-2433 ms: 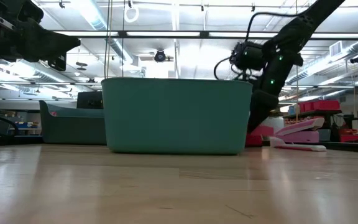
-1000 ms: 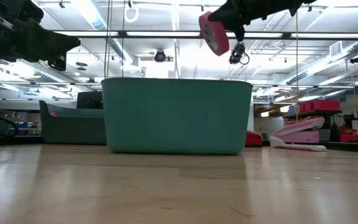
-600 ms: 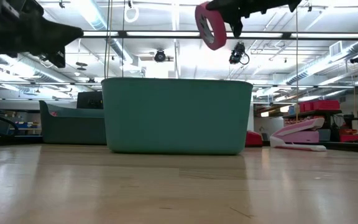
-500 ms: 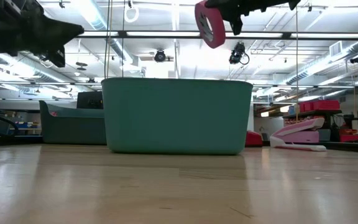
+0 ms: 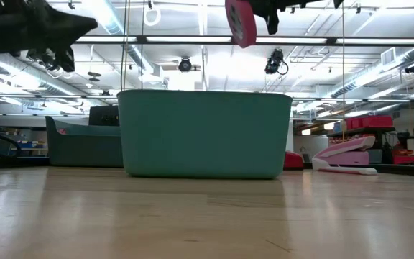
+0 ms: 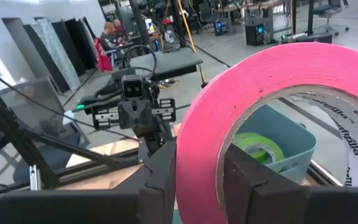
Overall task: Pick and place Stapler, Stapler remover, tape
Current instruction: Put the pink tape into the blue bin
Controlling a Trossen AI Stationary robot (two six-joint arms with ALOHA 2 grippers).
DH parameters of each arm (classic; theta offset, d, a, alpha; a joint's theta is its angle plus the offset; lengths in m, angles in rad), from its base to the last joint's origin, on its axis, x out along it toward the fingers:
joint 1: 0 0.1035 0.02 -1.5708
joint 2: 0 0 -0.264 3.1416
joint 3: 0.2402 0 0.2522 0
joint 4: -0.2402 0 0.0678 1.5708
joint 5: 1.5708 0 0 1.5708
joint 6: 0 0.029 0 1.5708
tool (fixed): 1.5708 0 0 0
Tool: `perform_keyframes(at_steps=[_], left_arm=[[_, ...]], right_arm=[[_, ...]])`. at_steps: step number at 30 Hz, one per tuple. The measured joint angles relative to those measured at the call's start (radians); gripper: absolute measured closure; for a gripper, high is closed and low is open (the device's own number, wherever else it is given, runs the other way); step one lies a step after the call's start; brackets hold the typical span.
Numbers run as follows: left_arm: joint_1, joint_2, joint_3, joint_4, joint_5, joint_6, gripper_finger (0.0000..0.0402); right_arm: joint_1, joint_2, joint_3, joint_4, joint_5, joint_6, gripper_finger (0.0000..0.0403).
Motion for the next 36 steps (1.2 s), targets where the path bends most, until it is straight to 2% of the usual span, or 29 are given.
perform_keyframes(at_steps=[5, 11, 17, 25, 30, 36], left_arm=[[0.001, 0.106, 0.106, -0.04, -0.027, 0.001, 0.0399], [0.001, 0.326, 0.29, -0.097, -0.073, 0.019, 0.0399], [0.001, 0.534, 0.459, -0.098, -0.108, 0.122, 0.0399], [0.103, 0.693, 0.597, -0.097, -0.126, 0.07, 0.0393], [0.214, 0.791, 0.651, -0.097, -0.082, 0.0, 0.0338], [0.321, 0.917, 0.716, -0.099, 0.036, -0.089, 0.0225]], right_arm=[[0.0, 0.0, 0.0, 0.02, 0.0, 0.0, 0.0311], [0.0, 0.0, 0.0, 0.063, 0.0, 0.0, 0.0311], [0.0, 0.0, 0.0, 0.067, -0.003, -0.003, 0.0311], [0.007, 0.0, 0.0, 0.089, -0.011, -0.02, 0.0311], [0.016, 0.0, 0.0, 0.13, -0.044, -0.049, 0.0311], [0.016, 0.0, 0.0, 0.203, -0.108, -0.024, 0.0311]])
